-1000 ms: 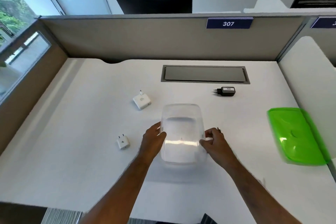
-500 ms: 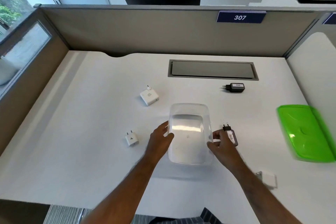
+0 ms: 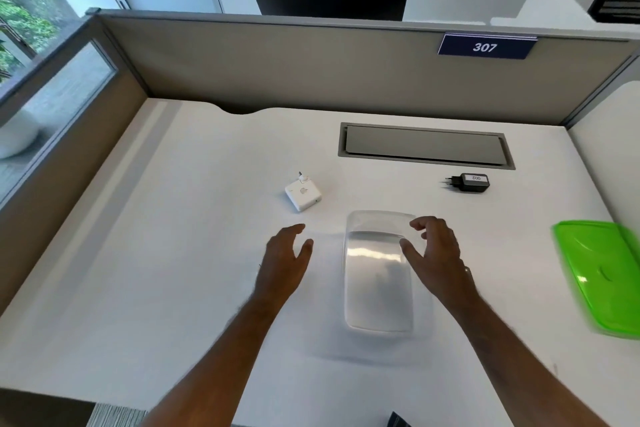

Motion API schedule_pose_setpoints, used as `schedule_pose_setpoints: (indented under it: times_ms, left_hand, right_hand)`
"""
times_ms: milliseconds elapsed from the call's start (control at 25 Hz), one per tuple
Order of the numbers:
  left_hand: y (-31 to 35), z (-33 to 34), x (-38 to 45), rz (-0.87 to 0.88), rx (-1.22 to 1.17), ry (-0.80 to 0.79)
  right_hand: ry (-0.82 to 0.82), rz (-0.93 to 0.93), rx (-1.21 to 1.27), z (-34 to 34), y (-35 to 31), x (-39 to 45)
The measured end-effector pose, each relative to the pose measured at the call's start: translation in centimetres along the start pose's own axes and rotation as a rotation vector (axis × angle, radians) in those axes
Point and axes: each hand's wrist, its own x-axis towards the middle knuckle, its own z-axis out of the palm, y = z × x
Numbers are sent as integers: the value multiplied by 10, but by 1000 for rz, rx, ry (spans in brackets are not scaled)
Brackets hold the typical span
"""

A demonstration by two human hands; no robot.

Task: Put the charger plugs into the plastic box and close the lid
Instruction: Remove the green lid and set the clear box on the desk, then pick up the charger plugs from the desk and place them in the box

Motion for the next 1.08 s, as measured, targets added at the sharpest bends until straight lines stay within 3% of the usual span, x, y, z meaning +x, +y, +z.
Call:
schedule_pose_setpoints:
  times_ms: [160, 480, 720, 1080]
  left_hand:
    - [-42, -24, 22, 57, 234, 105]
    - [-122, -49, 47, -134, 390, 98]
    - [-146, -46, 49, -185, 452, 81]
    - [-158, -28, 44, -115, 550, 244]
  right_hand:
    - [-83, -78, -21, 20, -33, 36]
    - [-287, -125, -125, 86, -89, 94]
    - [-435, -120, -247, 128, -115, 121]
    - [-502, 2, -297, 181, -135, 143]
